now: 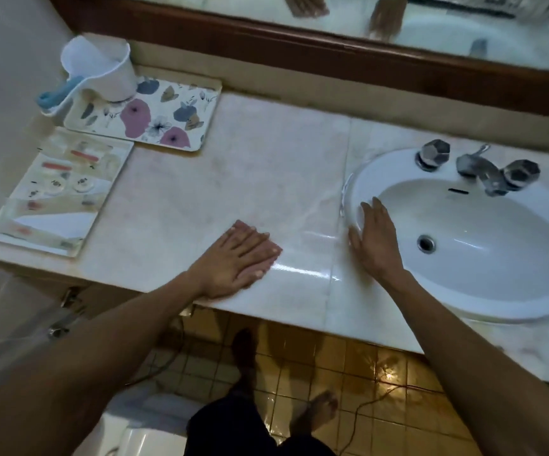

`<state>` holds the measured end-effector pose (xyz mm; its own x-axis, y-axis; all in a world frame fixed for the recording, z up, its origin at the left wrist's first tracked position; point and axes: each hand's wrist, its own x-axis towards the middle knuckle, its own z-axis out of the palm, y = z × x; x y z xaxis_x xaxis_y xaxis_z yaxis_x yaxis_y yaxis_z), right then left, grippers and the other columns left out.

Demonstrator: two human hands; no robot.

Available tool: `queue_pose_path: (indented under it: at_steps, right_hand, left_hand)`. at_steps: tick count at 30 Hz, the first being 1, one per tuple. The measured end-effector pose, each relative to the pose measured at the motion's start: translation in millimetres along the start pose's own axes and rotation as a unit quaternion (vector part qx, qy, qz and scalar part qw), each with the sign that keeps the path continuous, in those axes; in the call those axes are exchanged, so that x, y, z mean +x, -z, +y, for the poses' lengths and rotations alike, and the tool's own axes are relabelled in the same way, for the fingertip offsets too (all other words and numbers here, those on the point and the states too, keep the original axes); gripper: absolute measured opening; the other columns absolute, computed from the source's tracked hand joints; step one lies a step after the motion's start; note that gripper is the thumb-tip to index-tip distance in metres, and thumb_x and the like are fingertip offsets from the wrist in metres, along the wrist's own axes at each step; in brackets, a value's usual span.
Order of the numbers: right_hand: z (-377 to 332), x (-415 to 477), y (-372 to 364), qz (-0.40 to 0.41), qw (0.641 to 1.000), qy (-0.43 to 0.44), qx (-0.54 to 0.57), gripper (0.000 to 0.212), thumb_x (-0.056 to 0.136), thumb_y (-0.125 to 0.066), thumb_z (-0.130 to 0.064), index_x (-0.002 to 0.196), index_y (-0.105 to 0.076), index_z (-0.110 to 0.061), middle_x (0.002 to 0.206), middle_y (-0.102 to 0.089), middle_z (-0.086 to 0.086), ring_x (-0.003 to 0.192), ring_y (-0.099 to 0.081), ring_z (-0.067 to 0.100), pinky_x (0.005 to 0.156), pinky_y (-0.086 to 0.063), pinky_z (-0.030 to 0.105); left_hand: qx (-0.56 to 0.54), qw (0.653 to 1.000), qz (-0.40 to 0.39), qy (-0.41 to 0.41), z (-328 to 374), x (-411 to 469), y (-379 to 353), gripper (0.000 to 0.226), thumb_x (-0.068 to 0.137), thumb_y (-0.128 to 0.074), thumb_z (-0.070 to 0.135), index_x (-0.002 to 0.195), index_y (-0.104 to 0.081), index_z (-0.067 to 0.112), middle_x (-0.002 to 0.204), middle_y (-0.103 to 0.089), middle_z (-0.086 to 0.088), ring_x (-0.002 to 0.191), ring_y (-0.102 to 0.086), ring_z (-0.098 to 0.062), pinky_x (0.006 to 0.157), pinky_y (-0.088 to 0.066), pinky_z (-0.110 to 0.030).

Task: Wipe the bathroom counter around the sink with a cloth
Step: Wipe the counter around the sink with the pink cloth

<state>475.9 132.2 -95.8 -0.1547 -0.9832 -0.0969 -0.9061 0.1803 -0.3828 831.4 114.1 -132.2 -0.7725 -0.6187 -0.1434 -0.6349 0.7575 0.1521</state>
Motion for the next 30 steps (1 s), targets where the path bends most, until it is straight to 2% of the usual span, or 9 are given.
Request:
queue_pose_path:
  at_steps: [3,6,8,12,18,22,25,27,30]
  right_hand:
    - [24,-22,6,-0.01,0.998,-0.02,0.053,0.054,0.105,-0.039,-0.034,0.151,-0.03,-0.007,0.162,-0.021,0.015,0.142,-0.034,0.037,0.114,-0.032,0.047]
    - [50,-45,10,-0.018,0.996,-0.033,0.086,0.049,0.105,-0.035,-0.038,0.147,-0.035,-0.011,0.154,-0.036,0.007,0.125,-0.051,0.034,0.101,-0.041,0.045]
    - [67,-58,13,-0.024,0.995,-0.037,0.088,0.049,0.105,-0.034,-0.04,0.145,-0.038,-0.012,0.15,-0.042,0.006,0.124,-0.052,0.031,0.102,-0.041,0.045]
    - [97,-77,21,-0.049,0.994,-0.055,0.082,0.049,0.105,-0.033,-0.044,0.142,-0.045,-0.013,0.147,-0.048,0.007,0.131,-0.047,0.029,0.106,-0.036,0.044]
    - [114,-80,19,-0.076,0.996,-0.041,0.021,0.049,0.105,-0.024,-0.047,0.123,-0.057,-0.014,0.113,-0.066,0.009,0.105,-0.059,0.032,0.091,-0.039,0.044]
    - [119,-76,17,-0.076,0.997,-0.035,-0.003,0.051,0.105,-0.026,-0.048,0.125,-0.058,-0.015,0.111,-0.067,0.011,0.103,-0.06,0.034,0.088,-0.037,0.042]
    - [119,-72,19,-0.087,0.995,-0.042,-0.007,0.051,0.105,-0.027,-0.049,0.129,-0.058,-0.016,0.113,-0.067,0.01,0.11,-0.057,0.033,0.093,-0.034,0.042]
    - [119,-72,18,-0.082,0.996,-0.039,-0.011,0.051,0.105,-0.028,-0.049,0.127,-0.059,-0.016,0.112,-0.067,0.01,0.112,-0.055,0.032,0.094,-0.034,0.042]
    - [121,-77,13,-0.056,0.998,-0.029,-0.025,0.049,0.105,-0.027,-0.049,0.125,-0.059,-0.017,0.114,-0.067,0.009,0.115,-0.054,0.031,0.098,-0.032,0.042]
  left_hand:
    - [-0.03,0.979,0.041,0.2,19,45,-1,0.057,0.106,-0.021,0.051,0.161,-0.009,0.042,0.17,-0.018,-0.001,0.158,-0.011,-0.03,0.125,-0.004,-0.051]
    - [-0.1,0.916,0.075,0.382,80,105,1,0.059,0.106,-0.018,0.048,0.163,-0.013,0.031,0.17,-0.016,-0.007,0.157,-0.009,-0.037,0.123,0.007,-0.054]
    - [-0.122,0.915,0.078,0.377,125,136,3,0.059,0.107,-0.019,0.045,0.163,-0.016,0.025,0.17,-0.017,-0.01,0.156,-0.011,-0.039,0.124,0.004,-0.057]
    - [-0.11,0.953,0.084,0.271,196,154,-8,0.059,0.108,-0.024,0.042,0.162,-0.024,0.02,0.168,-0.026,-0.006,0.155,-0.02,-0.035,0.125,-0.008,-0.058]
    - [-0.023,0.992,0.039,0.122,156,90,-24,0.059,0.107,-0.02,0.053,0.163,-0.009,0.038,0.172,-0.009,0.008,0.158,-0.006,-0.022,0.126,-0.008,-0.05]
    - [-0.068,0.963,0.021,0.261,126,103,-14,0.059,0.105,-0.013,0.056,0.16,0.007,0.044,0.172,0.003,0.009,0.159,0.004,-0.025,0.126,0.0,-0.054]
    - [-0.102,0.919,0.053,0.377,151,139,-13,0.06,0.106,-0.013,0.05,0.163,-0.002,0.033,0.172,-0.004,0.0,0.158,-0.001,-0.034,0.124,0.003,-0.057]
    - [-0.102,0.914,0.07,0.386,179,152,-14,0.062,0.106,-0.012,0.048,0.164,-0.008,0.027,0.171,-0.012,-0.006,0.157,-0.007,-0.038,0.125,0.0,-0.058]
    - [-0.078,0.945,0.07,0.309,223,145,-23,0.062,0.107,-0.017,0.049,0.164,-0.011,0.025,0.17,-0.014,-0.007,0.156,-0.01,-0.037,0.125,-0.004,-0.059]
